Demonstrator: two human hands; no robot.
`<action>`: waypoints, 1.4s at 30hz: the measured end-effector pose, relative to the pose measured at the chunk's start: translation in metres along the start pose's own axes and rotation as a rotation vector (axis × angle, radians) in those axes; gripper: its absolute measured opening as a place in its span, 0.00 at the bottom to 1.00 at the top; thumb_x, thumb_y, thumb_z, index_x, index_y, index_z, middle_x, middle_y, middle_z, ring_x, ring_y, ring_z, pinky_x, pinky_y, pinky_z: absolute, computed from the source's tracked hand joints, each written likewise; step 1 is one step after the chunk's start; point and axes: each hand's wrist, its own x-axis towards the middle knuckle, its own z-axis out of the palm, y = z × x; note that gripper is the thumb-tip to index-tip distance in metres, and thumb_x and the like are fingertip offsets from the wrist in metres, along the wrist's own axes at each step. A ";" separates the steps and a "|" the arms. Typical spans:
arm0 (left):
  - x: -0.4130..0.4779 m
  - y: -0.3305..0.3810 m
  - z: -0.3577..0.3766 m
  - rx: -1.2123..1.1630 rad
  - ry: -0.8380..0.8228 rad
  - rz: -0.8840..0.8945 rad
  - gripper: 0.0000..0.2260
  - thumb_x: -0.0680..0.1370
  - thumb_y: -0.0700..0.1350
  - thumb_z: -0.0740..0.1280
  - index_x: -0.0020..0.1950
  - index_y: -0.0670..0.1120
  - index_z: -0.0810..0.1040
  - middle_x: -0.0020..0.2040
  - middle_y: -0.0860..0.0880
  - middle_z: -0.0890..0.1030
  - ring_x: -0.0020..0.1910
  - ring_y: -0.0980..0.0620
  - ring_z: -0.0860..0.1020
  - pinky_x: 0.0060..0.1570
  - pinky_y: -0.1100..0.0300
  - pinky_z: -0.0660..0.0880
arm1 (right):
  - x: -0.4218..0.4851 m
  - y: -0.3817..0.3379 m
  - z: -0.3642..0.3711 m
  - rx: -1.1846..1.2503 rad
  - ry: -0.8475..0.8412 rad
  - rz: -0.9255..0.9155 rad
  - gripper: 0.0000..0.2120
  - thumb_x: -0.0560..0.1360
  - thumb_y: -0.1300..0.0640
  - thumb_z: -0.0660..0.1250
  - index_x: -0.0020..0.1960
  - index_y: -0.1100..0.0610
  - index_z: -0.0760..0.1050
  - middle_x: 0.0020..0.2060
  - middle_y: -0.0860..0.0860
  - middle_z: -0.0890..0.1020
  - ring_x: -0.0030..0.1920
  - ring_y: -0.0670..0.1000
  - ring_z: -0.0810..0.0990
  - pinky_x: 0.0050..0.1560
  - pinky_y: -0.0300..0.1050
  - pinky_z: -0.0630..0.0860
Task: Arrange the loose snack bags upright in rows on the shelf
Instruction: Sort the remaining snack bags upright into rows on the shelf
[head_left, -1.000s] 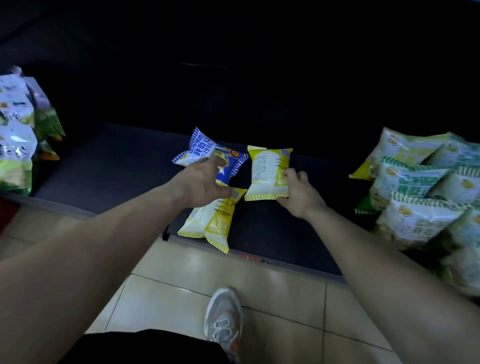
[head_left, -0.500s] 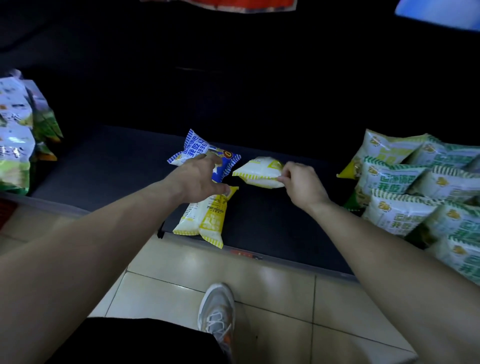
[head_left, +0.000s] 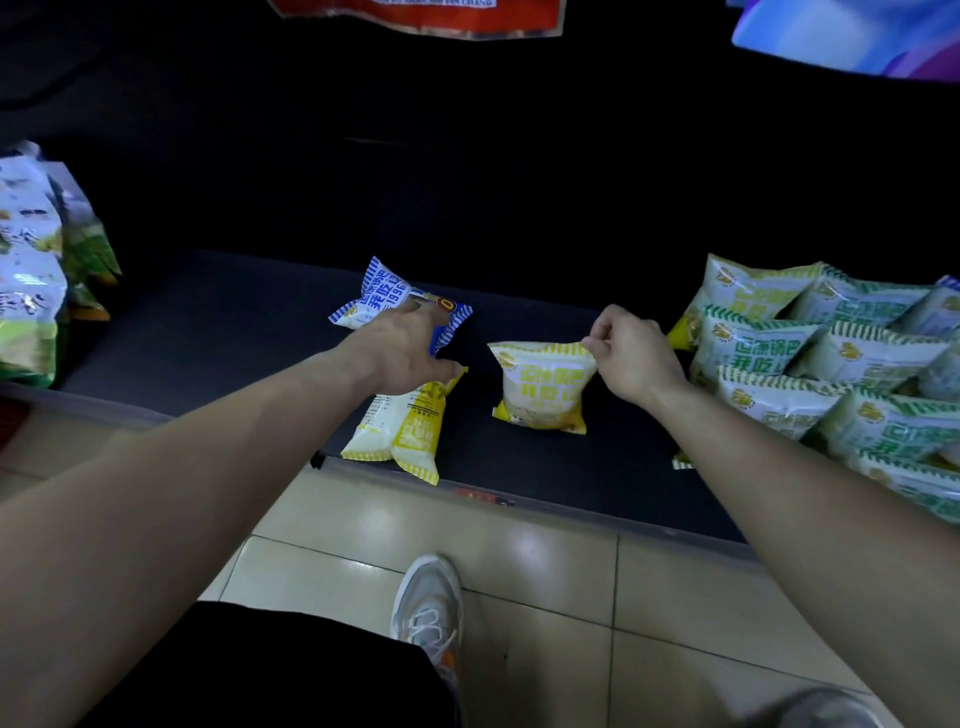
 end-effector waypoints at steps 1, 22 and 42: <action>0.001 0.001 0.000 0.005 -0.001 0.002 0.35 0.74 0.59 0.71 0.76 0.48 0.64 0.72 0.47 0.67 0.69 0.44 0.69 0.64 0.50 0.70 | -0.002 0.001 0.003 0.017 -0.004 0.004 0.03 0.80 0.52 0.64 0.48 0.51 0.74 0.42 0.50 0.81 0.46 0.55 0.80 0.48 0.54 0.78; 0.002 0.006 -0.007 -0.027 0.016 0.038 0.32 0.74 0.59 0.71 0.74 0.48 0.66 0.70 0.46 0.70 0.67 0.45 0.71 0.64 0.52 0.70 | -0.007 -0.008 -0.029 0.013 -0.271 -0.074 0.23 0.69 0.39 0.76 0.59 0.48 0.78 0.45 0.44 0.81 0.46 0.46 0.80 0.45 0.43 0.77; -0.059 0.200 -0.001 -0.064 -0.113 0.457 0.38 0.62 0.62 0.79 0.69 0.56 0.72 0.55 0.56 0.80 0.53 0.55 0.78 0.54 0.59 0.75 | -0.139 0.036 -0.175 -0.133 -0.207 -0.132 0.37 0.69 0.36 0.74 0.72 0.54 0.72 0.68 0.52 0.77 0.67 0.54 0.75 0.58 0.46 0.71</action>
